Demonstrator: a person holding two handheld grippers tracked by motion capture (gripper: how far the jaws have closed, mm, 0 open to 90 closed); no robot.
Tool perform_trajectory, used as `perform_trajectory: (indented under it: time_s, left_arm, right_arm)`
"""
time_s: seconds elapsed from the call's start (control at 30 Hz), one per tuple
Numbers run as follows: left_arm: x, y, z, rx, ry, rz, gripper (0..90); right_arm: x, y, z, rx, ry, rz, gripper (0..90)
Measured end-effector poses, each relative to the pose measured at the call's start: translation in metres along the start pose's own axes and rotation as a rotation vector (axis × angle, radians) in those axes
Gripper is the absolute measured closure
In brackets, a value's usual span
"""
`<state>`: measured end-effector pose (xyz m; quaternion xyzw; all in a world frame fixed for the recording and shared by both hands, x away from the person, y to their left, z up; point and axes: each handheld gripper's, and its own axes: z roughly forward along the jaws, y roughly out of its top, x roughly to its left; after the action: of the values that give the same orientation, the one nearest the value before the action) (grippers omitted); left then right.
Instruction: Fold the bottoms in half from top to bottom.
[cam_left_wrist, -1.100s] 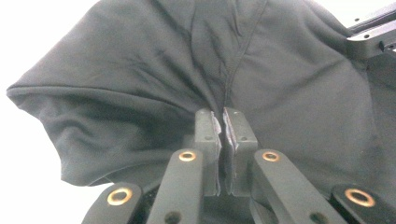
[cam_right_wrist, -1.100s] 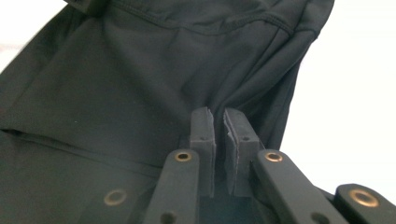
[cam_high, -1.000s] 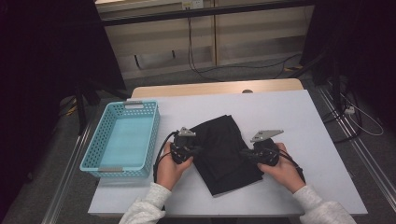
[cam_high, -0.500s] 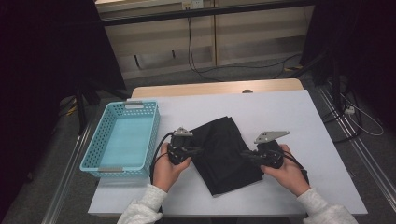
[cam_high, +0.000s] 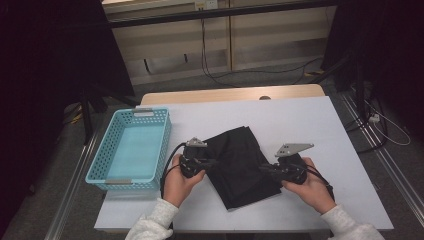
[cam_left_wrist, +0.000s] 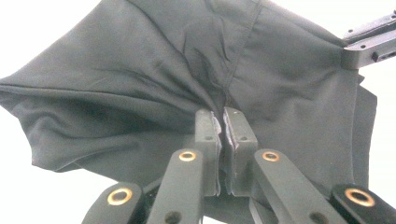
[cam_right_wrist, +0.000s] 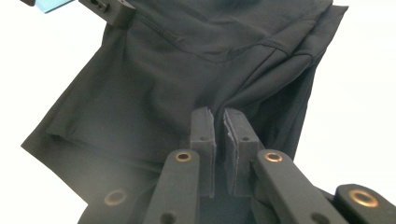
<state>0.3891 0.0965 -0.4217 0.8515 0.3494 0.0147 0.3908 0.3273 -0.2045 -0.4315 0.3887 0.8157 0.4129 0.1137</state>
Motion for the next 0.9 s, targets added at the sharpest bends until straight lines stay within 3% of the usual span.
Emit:
perform_trajectory:
  time_s: [0.23,0.53,0.6,0.67,0.77,0.83,0.9]
  left_arm:
    - [-0.004,0.000,0.000,-0.001,-0.013,-0.001,85.4]
    - [-0.016,-0.005,-0.009,-0.006,-0.053,0.028,81.8]
    - [-0.015,-0.006,-0.013,-0.019,-0.047,0.021,75.6]
    - [-0.013,-0.006,-0.015,-0.028,-0.042,-0.002,59.7]
    - [-0.008,-0.004,-0.017,-0.054,0.006,0.021,37.3]
    - [-0.004,-0.004,-0.016,-0.061,0.021,0.022,31.5]
    - [-0.001,-0.004,-0.016,-0.061,0.040,0.025,29.1]
  right_arm:
    - [0.001,0.000,-0.003,-0.002,0.002,-0.002,83.0]
    - [0.014,-0.009,-0.021,-0.007,0.039,-0.018,82.9]
    - [0.018,-0.012,-0.024,0.006,0.048,-0.029,82.9]
    - [0.021,-0.016,-0.027,0.028,0.061,-0.034,81.9]
    - [0.018,-0.018,-0.029,0.003,0.032,-0.013,71.2]
    - [0.015,-0.016,-0.027,-0.015,-0.008,0.008,59.3]
    - [0.010,-0.014,-0.023,-0.020,-0.015,0.019,55.4]
